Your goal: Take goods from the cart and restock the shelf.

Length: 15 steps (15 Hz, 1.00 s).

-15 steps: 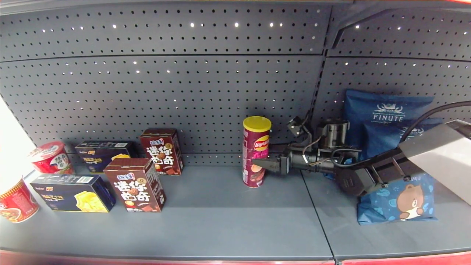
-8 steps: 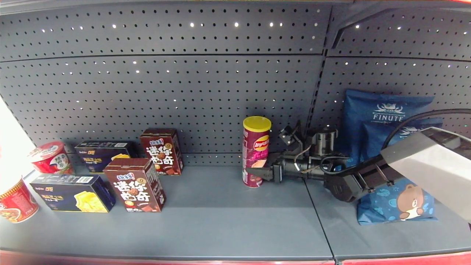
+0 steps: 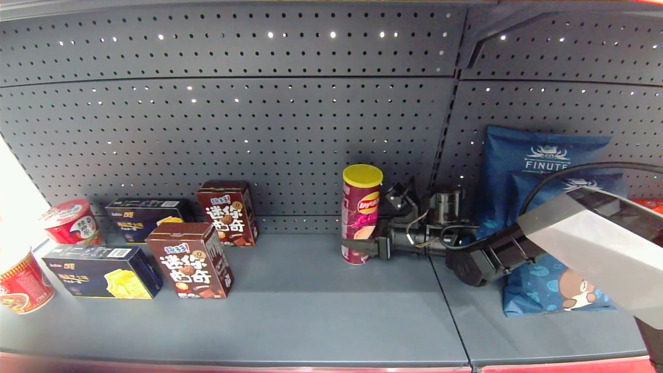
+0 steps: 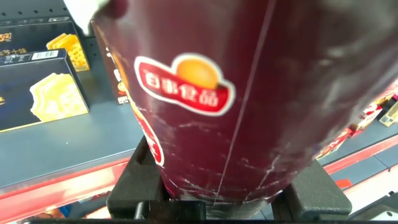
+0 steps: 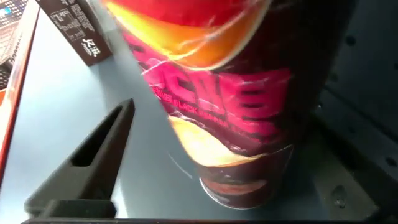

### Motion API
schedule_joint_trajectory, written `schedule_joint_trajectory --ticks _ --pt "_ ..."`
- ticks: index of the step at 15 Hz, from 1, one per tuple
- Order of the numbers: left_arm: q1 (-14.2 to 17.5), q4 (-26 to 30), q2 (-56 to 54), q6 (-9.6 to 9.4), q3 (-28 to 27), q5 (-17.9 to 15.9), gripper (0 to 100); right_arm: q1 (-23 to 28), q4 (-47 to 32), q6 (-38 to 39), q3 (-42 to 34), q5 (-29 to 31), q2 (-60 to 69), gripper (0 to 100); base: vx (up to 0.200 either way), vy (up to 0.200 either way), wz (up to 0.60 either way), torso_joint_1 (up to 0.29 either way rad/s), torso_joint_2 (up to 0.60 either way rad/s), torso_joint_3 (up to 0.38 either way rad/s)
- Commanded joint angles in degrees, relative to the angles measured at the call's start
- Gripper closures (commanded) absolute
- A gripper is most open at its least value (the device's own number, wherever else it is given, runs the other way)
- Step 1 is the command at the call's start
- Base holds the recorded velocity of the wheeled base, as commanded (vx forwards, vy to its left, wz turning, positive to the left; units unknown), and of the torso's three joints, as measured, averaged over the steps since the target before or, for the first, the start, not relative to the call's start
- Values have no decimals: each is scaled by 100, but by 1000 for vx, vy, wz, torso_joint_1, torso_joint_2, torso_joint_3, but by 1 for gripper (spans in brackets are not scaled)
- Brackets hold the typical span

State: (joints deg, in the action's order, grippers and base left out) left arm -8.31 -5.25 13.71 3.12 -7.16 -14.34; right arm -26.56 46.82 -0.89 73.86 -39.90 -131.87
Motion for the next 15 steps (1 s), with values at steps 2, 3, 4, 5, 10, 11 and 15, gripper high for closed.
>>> schedule_joint_trajectory --ticks 2,3,4,5,10,11,15 --pt "5 -11 -9 4 74 1 100 -59 -7 1 -30 70 29 100 0 0 0 0 0 0" --pt "5 -11 -44 4 100 1 100 -121 -7 10 -65 219 126 100 0 0 0 0 0 0" --pt "5 -2 -97 4 109 1 100 -174 -33 19 -109 307 205 100 0 0 0 0 0 0" --pt "5 -2 -194 4 162 -8 100 -270 -15 115 -267 448 425 100 0 0 0 0 0 0" --pt "-4 -2 -308 -4 153 -17 100 -429 -33 45 -1164 1010 1365 100 0 0 0 0 0 0" --pt "-12 -2 -317 -4 153 -25 100 -393 -7 -43 -1419 1098 1523 100 0 0 0 0 0 0" --pt "-21 -2 -352 -4 197 -34 100 -490 477 -166 -1946 1749 1559 100 0 0 0 0 0 0"
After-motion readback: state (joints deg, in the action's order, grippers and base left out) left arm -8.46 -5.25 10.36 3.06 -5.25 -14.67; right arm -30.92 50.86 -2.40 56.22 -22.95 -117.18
